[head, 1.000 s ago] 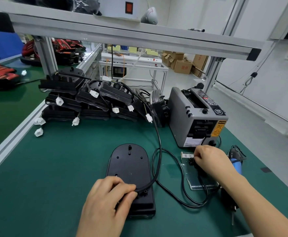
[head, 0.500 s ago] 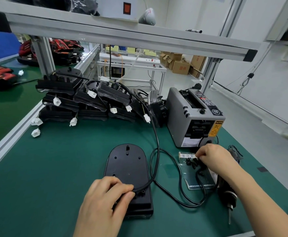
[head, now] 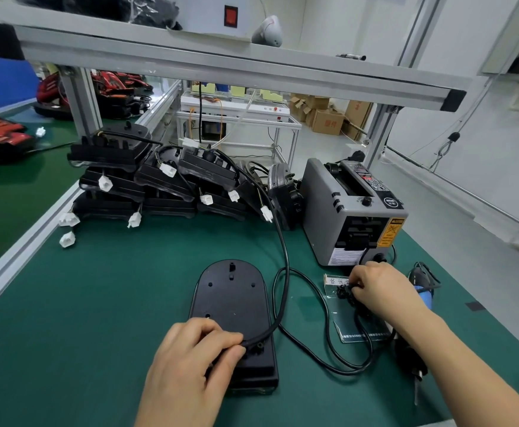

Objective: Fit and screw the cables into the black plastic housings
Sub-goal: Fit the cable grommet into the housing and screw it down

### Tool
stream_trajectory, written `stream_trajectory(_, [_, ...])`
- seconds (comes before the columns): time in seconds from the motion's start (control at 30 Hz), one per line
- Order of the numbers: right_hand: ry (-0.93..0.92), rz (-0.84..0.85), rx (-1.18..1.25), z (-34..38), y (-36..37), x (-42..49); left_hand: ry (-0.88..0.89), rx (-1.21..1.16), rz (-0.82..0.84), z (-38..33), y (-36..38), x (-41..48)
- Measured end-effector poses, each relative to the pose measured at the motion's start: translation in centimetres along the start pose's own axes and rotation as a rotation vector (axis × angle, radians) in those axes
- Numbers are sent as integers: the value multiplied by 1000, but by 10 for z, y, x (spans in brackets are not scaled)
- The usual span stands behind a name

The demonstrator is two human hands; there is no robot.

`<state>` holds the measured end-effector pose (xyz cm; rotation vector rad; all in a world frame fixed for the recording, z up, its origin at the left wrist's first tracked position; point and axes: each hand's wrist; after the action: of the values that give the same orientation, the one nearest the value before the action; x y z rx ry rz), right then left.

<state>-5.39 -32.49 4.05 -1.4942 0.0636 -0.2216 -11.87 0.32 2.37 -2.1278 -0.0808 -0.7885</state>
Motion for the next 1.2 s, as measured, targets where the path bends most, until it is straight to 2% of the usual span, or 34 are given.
stream_trajectory(0.1, [-7, -14, 24, 1, -2, 0, -9, -7, 1, -1, -1, 0])
stream_trajectory(0.2, [53, -64, 176, 5, -12, -4, -33, -17, 26, -3, -3, 1])
stream_trajectory(0.3, [129, -66, 577, 21, -25, -18, -64, -21, 48, -3, -4, 1])
stream_trajectory(0.37, [112, 10, 891, 45, -32, -33, -97, -45, 65, -2, -5, 0])
stream_trajectory(0.47, [42, 139, 1187, 84, -36, -57, -152, -120, 138, 0, -8, 1])
stream_trajectory(0.6, [61, 304, 1525, 121, -38, -81, -140, -156, 247, 4, -16, 2])
stream_trajectory(0.67, [61, 356, 1579, 130, -38, -88, -120, -154, 268, 6, -17, 1])
stream_trajectory(0.83, [100, 367, 1605, 144, -32, -102, -154, -149, 197, 0, -11, -4])
stream_trajectory(0.97, [121, 307, 1585, 148, -25, -109, -166, -189, 162, -8, -9, -4])
stream_trajectory(1.1, [131, 229, 1601, 151, -23, -111, -145, -187, 50, -17, -8, 0])
stream_trajectory(1.2, [138, 252, 1639, 149, -24, -112, -134, -183, 2, -19, -8, 4])
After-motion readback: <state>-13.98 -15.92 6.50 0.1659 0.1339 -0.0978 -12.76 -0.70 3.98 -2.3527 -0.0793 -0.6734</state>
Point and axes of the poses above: each hand's wrist, its own x-axis towards the middle knuckle, its own y-axis out of the palm, z = x × y, and after that the axes turned 9 degrees about x, right-handed
